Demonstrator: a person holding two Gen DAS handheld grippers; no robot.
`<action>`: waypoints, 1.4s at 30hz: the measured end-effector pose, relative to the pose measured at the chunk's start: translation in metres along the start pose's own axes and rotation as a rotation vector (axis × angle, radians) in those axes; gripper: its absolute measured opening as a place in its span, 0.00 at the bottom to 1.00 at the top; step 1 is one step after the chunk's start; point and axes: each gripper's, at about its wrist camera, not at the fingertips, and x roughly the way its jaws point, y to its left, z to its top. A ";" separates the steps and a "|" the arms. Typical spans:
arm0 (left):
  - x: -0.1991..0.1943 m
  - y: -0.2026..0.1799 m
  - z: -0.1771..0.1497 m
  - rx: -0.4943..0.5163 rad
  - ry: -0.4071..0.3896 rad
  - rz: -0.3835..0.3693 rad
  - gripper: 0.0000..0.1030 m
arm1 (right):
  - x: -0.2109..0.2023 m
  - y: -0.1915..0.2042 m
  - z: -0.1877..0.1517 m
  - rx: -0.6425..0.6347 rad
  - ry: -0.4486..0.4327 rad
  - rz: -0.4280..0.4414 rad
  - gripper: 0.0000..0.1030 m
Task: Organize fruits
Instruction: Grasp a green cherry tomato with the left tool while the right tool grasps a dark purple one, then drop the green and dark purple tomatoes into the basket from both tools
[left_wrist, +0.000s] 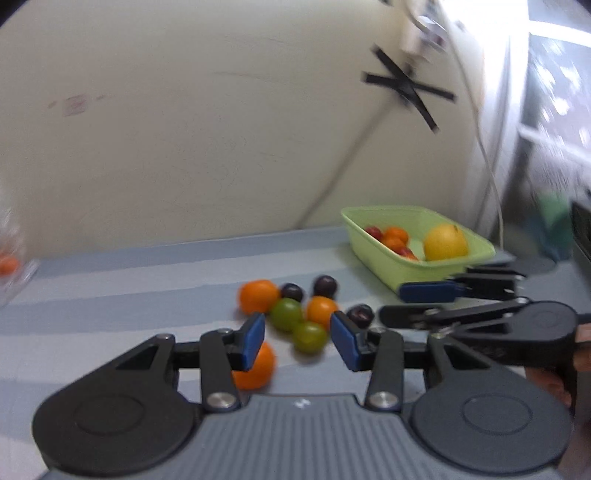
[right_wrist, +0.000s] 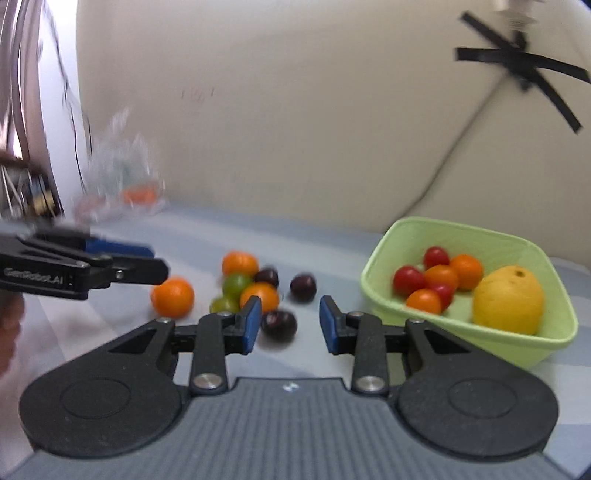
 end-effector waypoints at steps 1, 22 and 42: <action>0.004 -0.004 -0.002 0.014 0.008 0.000 0.39 | 0.005 0.003 -0.002 -0.014 0.020 -0.004 0.36; 0.039 -0.011 -0.008 0.016 0.120 0.009 0.26 | 0.034 0.000 -0.005 -0.043 0.113 -0.013 0.37; 0.045 -0.043 0.077 -0.061 -0.014 -0.185 0.26 | -0.030 -0.035 0.006 0.048 -0.157 -0.189 0.28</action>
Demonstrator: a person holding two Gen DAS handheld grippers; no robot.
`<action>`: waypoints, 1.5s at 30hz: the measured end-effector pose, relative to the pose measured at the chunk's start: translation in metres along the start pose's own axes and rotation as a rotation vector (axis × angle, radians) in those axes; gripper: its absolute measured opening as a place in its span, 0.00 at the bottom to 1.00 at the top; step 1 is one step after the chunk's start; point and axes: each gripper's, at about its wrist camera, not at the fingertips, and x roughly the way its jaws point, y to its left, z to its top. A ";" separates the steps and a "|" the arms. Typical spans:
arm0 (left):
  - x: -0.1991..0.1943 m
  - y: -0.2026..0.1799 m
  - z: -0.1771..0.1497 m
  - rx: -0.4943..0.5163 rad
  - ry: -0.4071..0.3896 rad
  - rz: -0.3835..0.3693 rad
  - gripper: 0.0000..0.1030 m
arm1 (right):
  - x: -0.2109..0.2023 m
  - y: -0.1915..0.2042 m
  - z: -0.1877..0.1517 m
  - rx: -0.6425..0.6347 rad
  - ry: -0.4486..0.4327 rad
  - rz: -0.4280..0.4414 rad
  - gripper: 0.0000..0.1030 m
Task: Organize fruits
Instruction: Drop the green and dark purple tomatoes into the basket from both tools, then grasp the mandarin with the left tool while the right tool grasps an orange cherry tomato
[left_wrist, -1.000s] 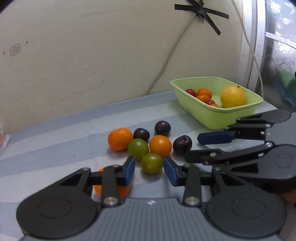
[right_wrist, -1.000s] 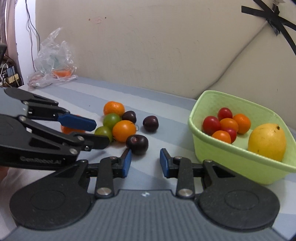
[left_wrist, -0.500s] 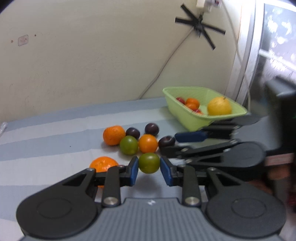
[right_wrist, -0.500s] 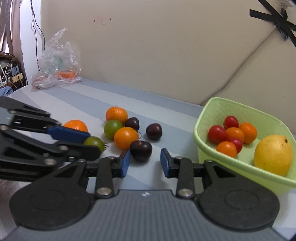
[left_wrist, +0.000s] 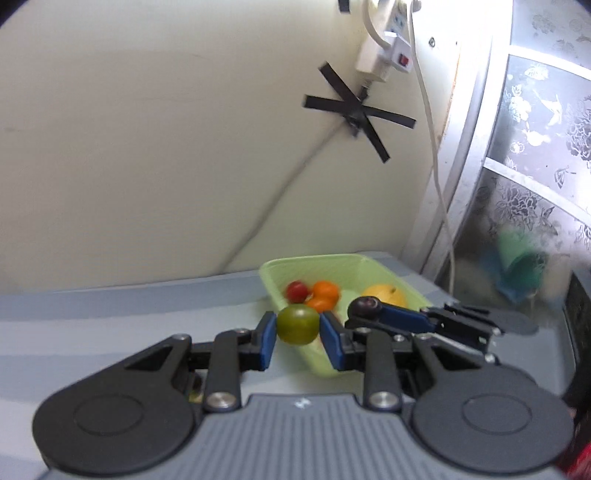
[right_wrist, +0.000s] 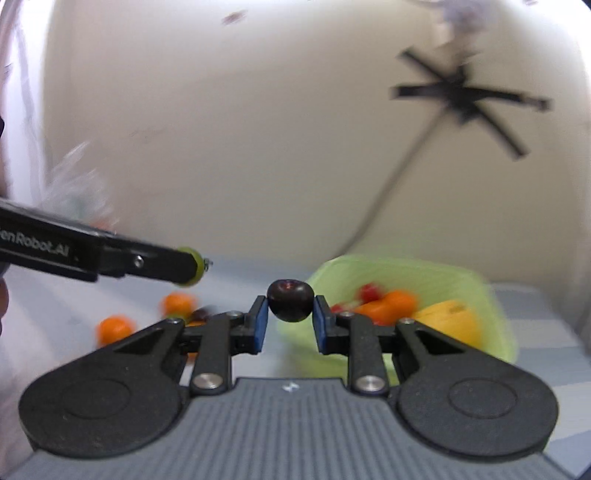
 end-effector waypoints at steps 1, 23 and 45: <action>0.012 -0.003 0.005 -0.010 0.011 -0.016 0.26 | 0.000 -0.006 0.000 0.006 -0.005 -0.033 0.28; -0.039 0.048 0.011 -0.161 -0.117 0.085 0.30 | -0.019 -0.041 -0.008 0.098 -0.175 -0.158 0.39; -0.047 0.072 -0.099 -0.083 0.047 0.274 0.60 | 0.058 0.078 -0.006 -0.133 0.177 0.201 0.37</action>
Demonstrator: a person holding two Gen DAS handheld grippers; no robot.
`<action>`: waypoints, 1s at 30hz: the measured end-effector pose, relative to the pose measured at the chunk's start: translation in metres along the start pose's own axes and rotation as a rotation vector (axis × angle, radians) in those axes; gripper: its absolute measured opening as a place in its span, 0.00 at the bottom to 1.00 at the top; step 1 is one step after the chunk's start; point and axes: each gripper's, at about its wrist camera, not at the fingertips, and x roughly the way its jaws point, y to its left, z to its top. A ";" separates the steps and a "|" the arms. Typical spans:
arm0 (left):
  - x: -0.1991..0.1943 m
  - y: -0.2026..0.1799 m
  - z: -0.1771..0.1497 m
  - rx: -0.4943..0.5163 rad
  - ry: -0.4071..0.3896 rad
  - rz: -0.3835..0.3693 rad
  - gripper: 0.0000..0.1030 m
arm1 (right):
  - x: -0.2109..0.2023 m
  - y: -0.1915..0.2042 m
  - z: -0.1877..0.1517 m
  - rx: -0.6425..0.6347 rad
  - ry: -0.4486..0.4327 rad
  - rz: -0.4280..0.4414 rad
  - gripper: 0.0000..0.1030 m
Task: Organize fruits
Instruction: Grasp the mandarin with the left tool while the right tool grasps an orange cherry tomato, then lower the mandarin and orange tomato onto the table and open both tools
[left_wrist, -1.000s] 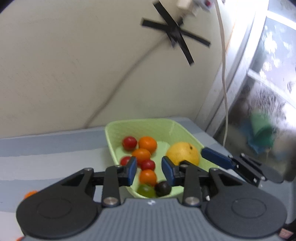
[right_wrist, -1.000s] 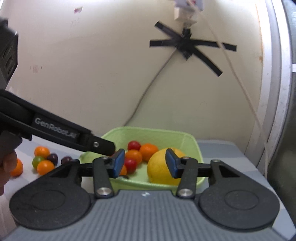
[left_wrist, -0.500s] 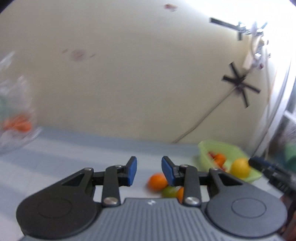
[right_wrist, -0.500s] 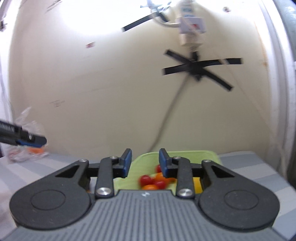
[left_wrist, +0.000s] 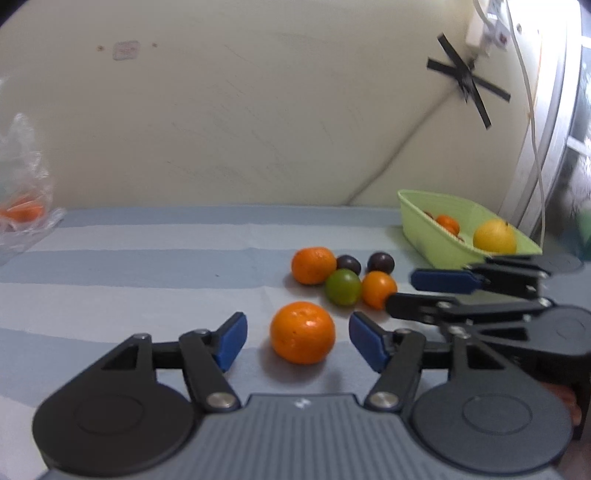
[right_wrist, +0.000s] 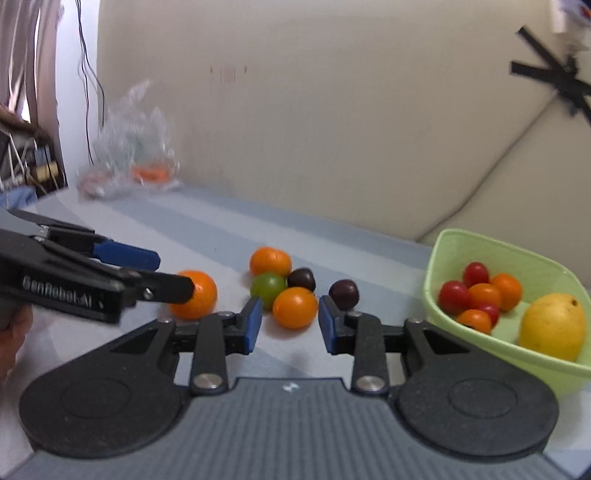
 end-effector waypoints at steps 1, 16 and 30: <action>0.003 -0.001 -0.001 0.007 0.004 0.002 0.58 | 0.005 0.001 0.000 -0.002 0.018 0.002 0.37; -0.009 -0.027 -0.011 -0.012 0.008 -0.095 0.40 | -0.012 -0.005 -0.016 0.058 0.039 0.004 0.33; -0.007 -0.103 -0.031 0.091 0.070 -0.243 0.40 | -0.095 -0.020 -0.076 0.123 0.051 -0.114 0.33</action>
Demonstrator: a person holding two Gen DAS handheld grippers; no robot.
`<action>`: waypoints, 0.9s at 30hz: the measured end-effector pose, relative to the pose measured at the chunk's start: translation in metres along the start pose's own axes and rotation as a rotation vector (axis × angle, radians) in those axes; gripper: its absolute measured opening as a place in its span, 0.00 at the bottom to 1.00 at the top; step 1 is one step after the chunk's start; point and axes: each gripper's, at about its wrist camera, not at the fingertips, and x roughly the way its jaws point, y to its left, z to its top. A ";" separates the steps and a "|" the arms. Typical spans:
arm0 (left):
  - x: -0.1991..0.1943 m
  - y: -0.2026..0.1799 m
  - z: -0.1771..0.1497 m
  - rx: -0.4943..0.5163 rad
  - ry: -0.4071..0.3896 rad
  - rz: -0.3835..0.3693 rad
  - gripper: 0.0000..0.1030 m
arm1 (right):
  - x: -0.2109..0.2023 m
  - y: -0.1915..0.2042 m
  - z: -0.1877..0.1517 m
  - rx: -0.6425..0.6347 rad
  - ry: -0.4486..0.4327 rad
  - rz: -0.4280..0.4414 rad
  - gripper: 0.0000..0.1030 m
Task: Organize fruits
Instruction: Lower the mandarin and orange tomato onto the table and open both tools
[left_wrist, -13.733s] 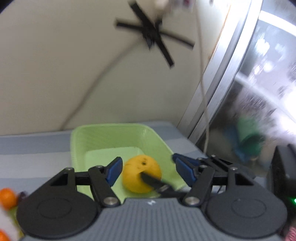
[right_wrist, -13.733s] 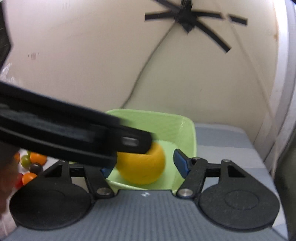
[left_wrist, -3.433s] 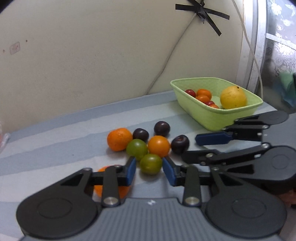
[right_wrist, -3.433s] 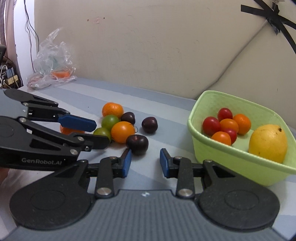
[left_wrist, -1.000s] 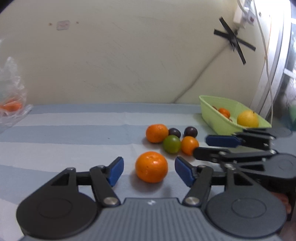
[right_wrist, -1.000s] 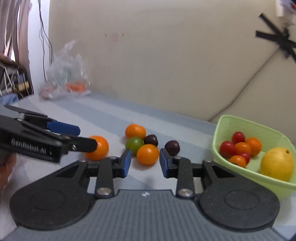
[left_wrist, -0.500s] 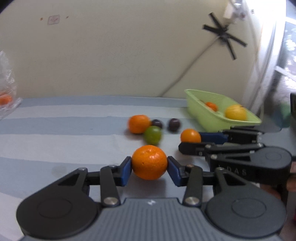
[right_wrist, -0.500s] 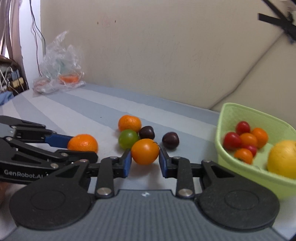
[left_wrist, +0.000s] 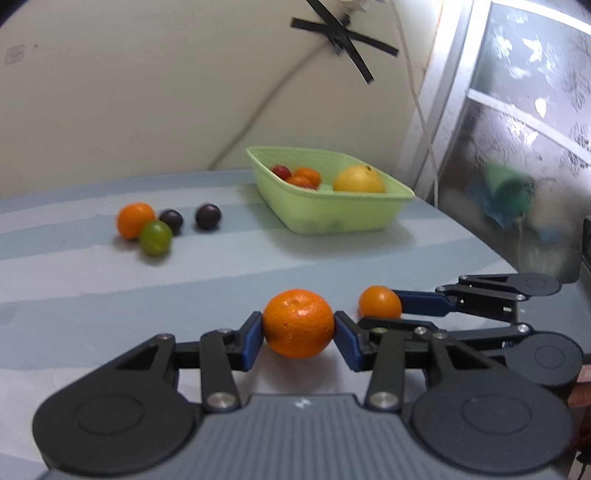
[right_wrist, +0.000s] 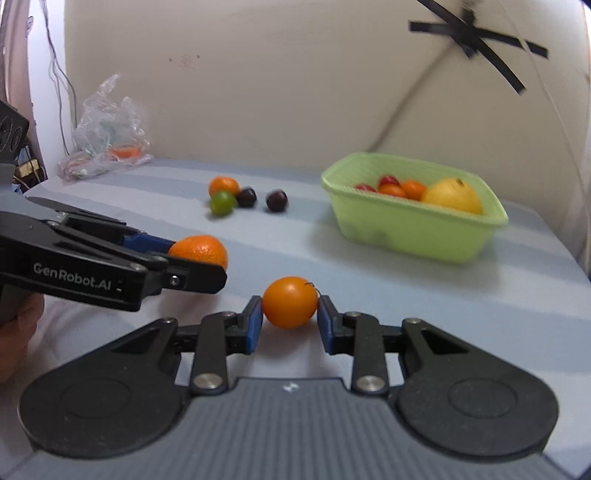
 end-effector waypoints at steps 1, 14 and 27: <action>0.001 -0.003 -0.002 0.005 0.005 0.005 0.40 | -0.002 -0.002 -0.004 0.005 0.001 -0.008 0.33; 0.000 -0.009 -0.011 0.033 -0.047 0.079 0.41 | -0.002 -0.001 -0.010 0.004 -0.017 -0.021 0.37; -0.002 -0.010 -0.012 0.038 -0.052 0.148 0.47 | -0.003 -0.002 -0.011 0.010 -0.021 -0.044 0.42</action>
